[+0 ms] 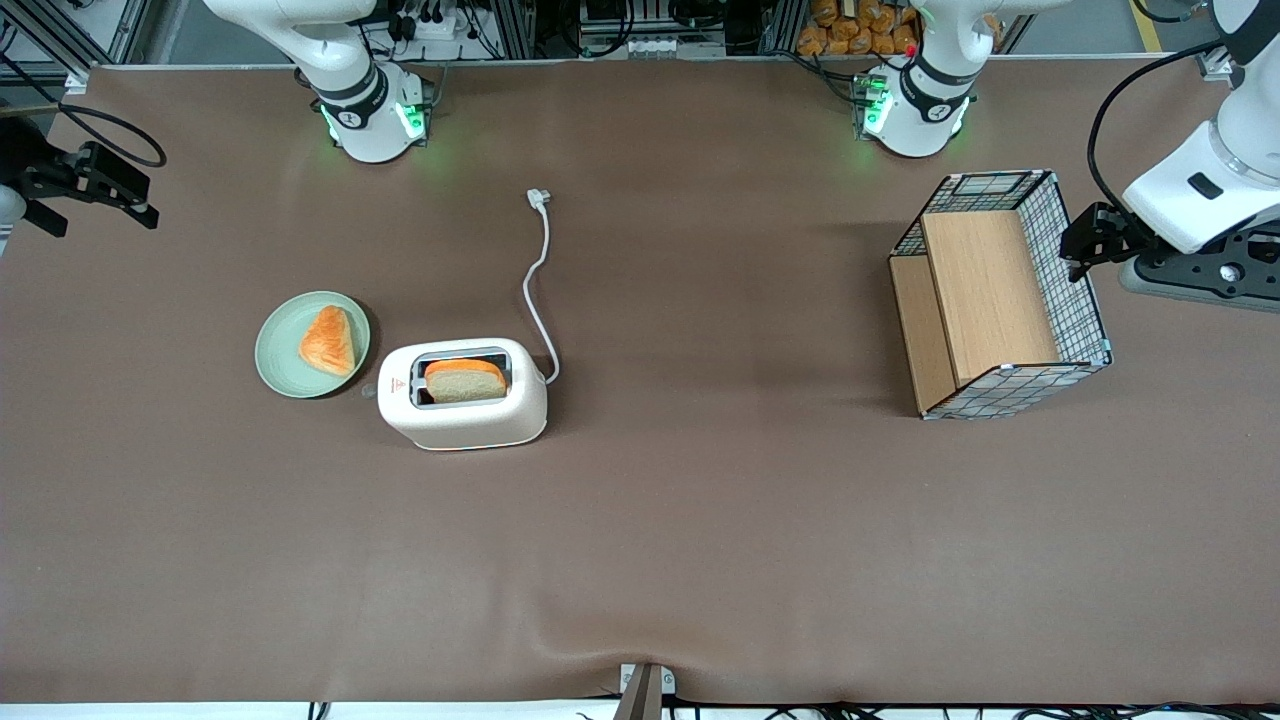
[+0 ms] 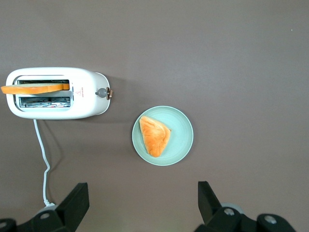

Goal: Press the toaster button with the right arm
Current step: 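Move the right gripper toward the white toaster's side lever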

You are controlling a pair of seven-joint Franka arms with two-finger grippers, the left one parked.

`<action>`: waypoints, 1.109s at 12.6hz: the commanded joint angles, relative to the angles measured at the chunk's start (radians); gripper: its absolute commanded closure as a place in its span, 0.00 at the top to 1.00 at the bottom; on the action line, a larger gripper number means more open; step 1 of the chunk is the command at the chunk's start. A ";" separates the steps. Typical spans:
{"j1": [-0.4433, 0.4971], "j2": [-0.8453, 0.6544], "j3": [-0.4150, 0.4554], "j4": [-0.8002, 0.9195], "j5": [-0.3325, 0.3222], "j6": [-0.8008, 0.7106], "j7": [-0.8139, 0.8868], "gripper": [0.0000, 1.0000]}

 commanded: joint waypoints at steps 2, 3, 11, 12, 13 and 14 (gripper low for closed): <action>-0.005 -0.002 0.009 0.012 -0.010 -0.042 0.010 1.00; -0.012 0.004 0.004 0.014 -0.004 -0.039 0.008 1.00; -0.004 0.088 0.011 -0.021 0.115 0.003 0.027 0.36; -0.004 0.095 0.011 -0.044 0.146 0.032 0.027 0.12; -0.004 0.104 0.012 -0.078 0.189 0.073 0.027 0.02; -0.004 0.107 0.012 -0.116 0.230 0.120 0.027 0.01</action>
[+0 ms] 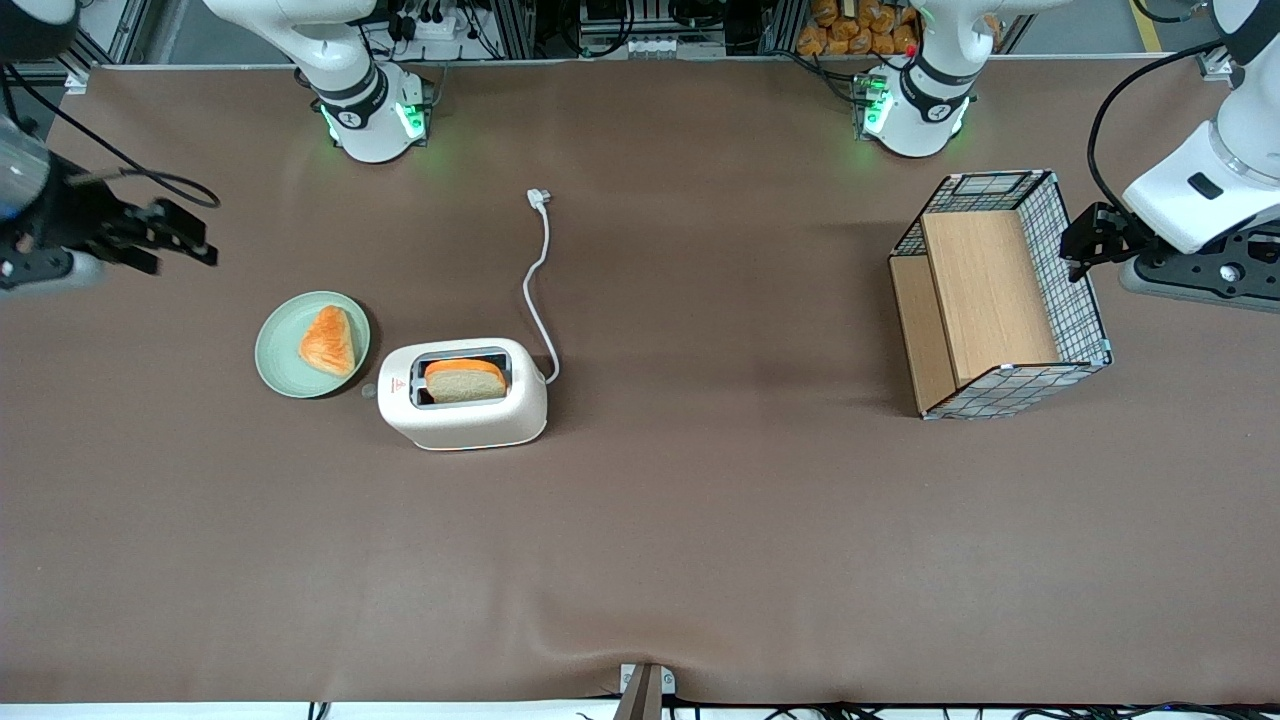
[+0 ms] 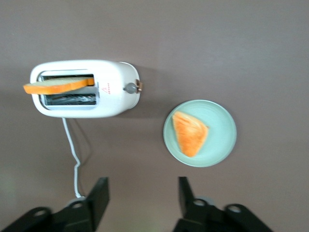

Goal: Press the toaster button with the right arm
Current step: 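Move the right gripper toward the white toaster's side lever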

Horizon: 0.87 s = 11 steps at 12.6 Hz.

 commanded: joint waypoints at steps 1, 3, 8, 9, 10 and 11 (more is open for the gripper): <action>-0.005 0.005 0.007 -0.107 0.096 0.119 0.015 0.01; -0.005 0.017 0.041 -0.189 0.150 0.241 0.015 0.00; -0.014 0.144 0.054 -0.233 0.276 0.356 -0.008 0.00; -0.014 0.169 0.054 -0.235 0.313 0.388 -0.046 0.00; -0.014 0.190 0.054 -0.249 0.339 0.427 -0.087 0.00; -0.014 0.209 0.054 -0.262 0.353 0.476 -0.113 0.00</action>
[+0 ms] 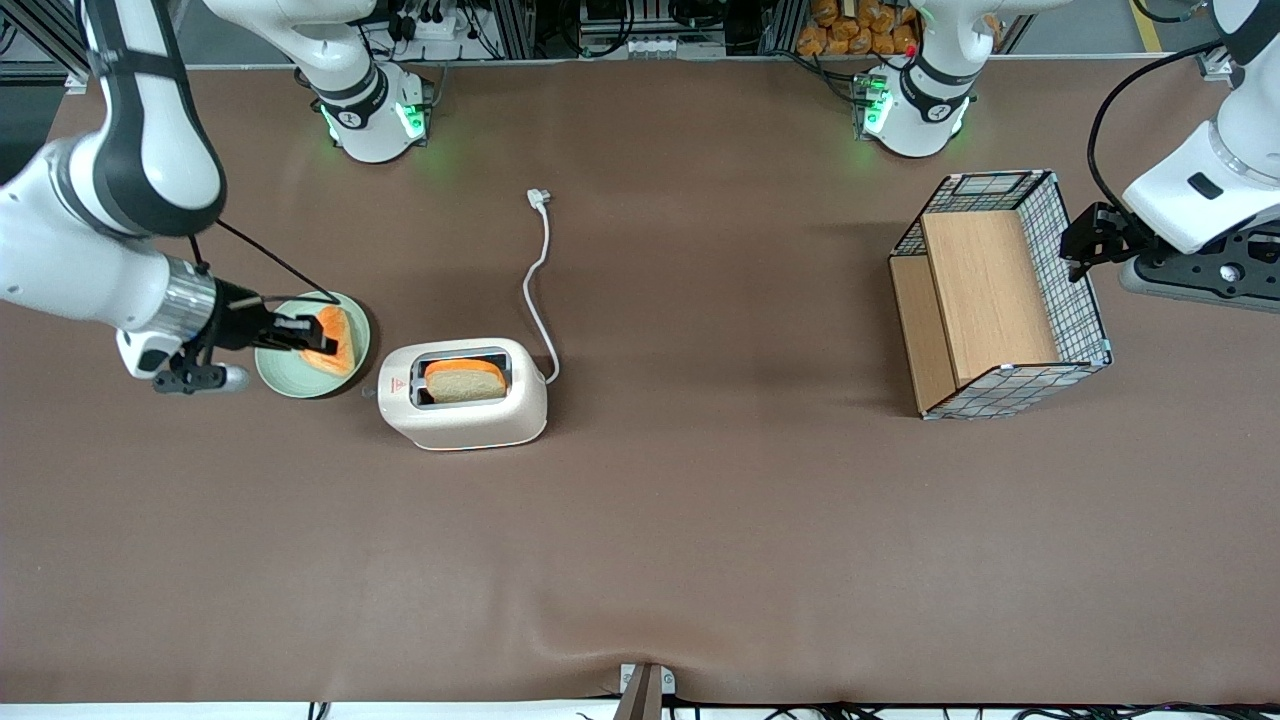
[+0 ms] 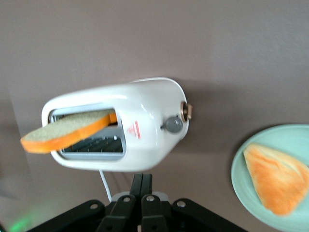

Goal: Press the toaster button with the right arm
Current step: 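Move the right gripper toward the white toaster's side lever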

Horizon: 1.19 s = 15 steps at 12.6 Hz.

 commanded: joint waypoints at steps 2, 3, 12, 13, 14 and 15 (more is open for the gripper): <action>-0.010 0.065 0.007 -0.028 0.064 0.117 -0.082 0.00; -0.008 0.079 0.007 -0.030 0.065 0.142 -0.083 0.00; -0.007 0.153 0.008 -0.034 0.179 0.190 -0.137 0.00; -0.005 0.157 0.008 -0.034 0.182 0.190 -0.137 0.00; -0.005 0.159 0.010 -0.034 0.188 0.191 -0.137 0.00; -0.004 0.162 0.011 -0.034 0.197 0.191 -0.137 0.00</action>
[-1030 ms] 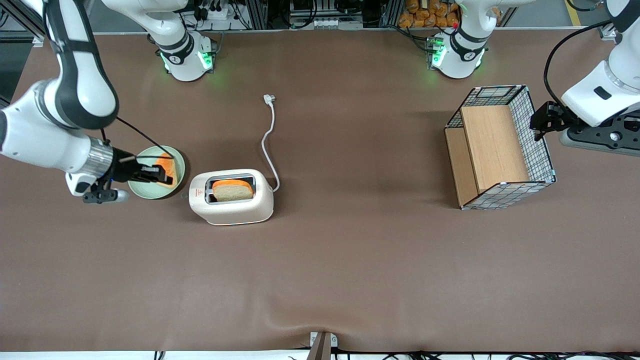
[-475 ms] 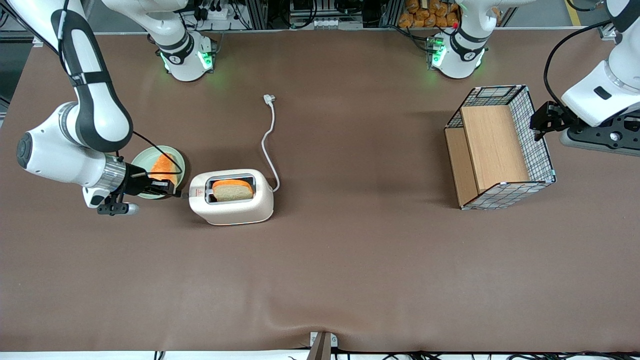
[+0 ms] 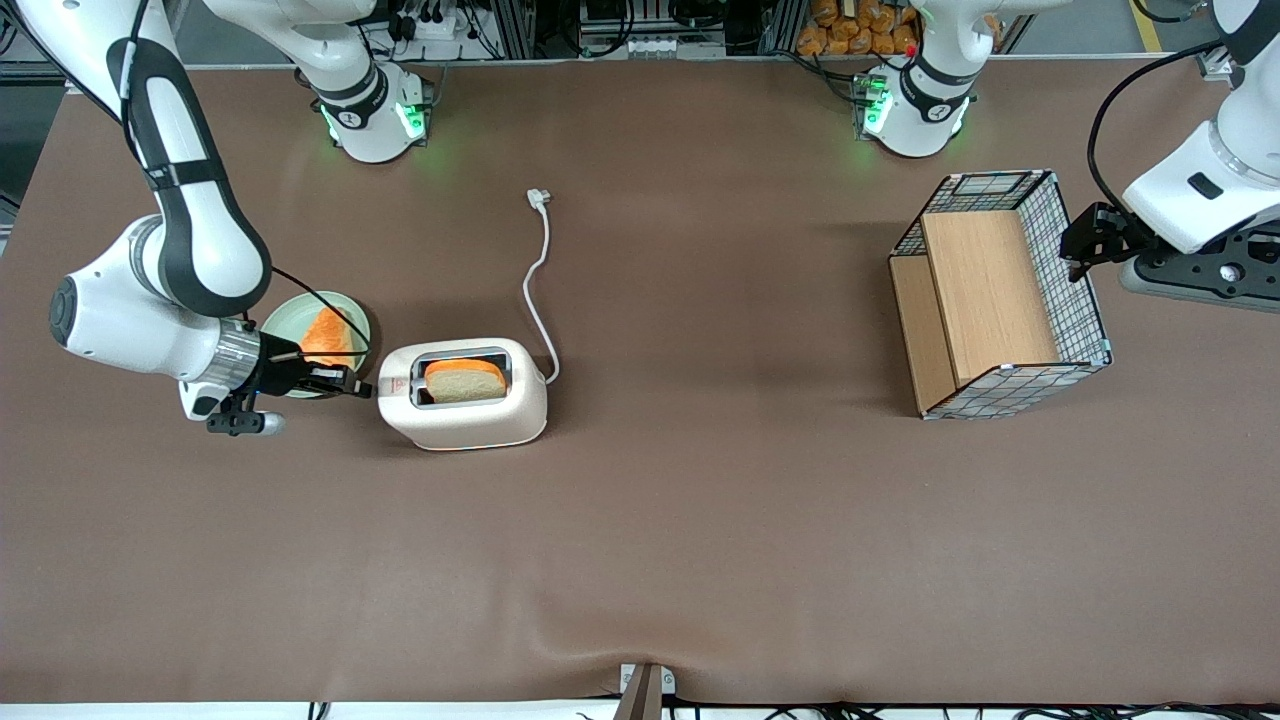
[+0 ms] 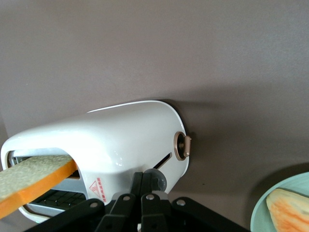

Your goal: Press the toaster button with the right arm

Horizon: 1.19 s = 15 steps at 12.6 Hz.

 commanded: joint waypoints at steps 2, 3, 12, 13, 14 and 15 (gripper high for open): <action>-0.004 0.013 0.010 -0.012 0.048 0.024 -0.058 0.00; -0.006 0.019 0.010 -0.012 0.051 0.025 -0.074 0.00; -0.009 0.083 0.010 -0.015 0.052 0.071 -0.108 0.00; -0.009 0.090 0.010 -0.015 0.052 0.079 -0.109 0.00; -0.009 0.097 0.010 -0.015 0.052 0.086 -0.109 0.00; -0.009 0.099 0.010 -0.015 0.052 0.089 -0.109 0.00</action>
